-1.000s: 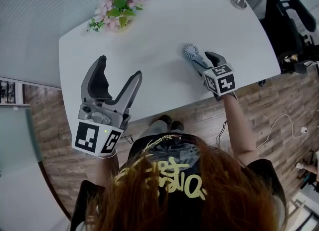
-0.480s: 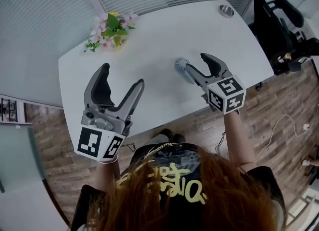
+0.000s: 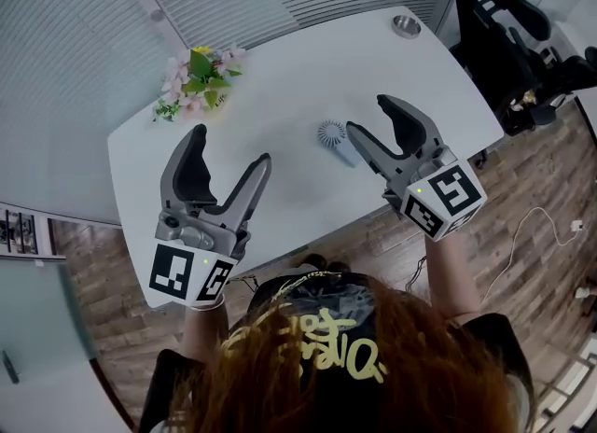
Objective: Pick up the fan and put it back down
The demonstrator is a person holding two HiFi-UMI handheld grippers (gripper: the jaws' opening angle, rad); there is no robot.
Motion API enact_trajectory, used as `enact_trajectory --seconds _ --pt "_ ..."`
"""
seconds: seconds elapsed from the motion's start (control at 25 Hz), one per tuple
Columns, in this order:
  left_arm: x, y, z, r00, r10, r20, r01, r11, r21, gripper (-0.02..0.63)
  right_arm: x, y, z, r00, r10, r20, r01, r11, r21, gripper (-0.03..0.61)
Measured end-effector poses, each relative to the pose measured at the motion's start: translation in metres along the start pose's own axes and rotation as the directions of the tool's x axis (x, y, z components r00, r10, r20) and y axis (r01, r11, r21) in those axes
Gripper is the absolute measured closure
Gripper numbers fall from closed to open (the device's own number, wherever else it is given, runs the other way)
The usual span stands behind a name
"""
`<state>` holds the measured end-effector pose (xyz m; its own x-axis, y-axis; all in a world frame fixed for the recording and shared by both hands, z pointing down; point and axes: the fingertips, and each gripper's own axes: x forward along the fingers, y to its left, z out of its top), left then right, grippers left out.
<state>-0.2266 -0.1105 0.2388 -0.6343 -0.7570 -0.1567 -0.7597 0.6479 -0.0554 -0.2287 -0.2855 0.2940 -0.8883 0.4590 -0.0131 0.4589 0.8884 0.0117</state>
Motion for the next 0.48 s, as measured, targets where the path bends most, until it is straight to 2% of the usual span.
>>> enact_trajectory --seconds 0.2,0.48 --pt "0.000 -0.003 0.008 1.000 -0.006 0.020 0.006 1.000 0.007 0.235 -0.016 0.008 0.030 0.995 0.003 0.101 -0.003 1.000 0.002 0.328" --pt "-0.001 0.000 0.007 1.000 -0.011 0.021 0.011 1.000 -0.002 0.235 -0.025 0.010 0.040 0.991 -0.015 0.136 0.014 1.000 0.008 0.328"
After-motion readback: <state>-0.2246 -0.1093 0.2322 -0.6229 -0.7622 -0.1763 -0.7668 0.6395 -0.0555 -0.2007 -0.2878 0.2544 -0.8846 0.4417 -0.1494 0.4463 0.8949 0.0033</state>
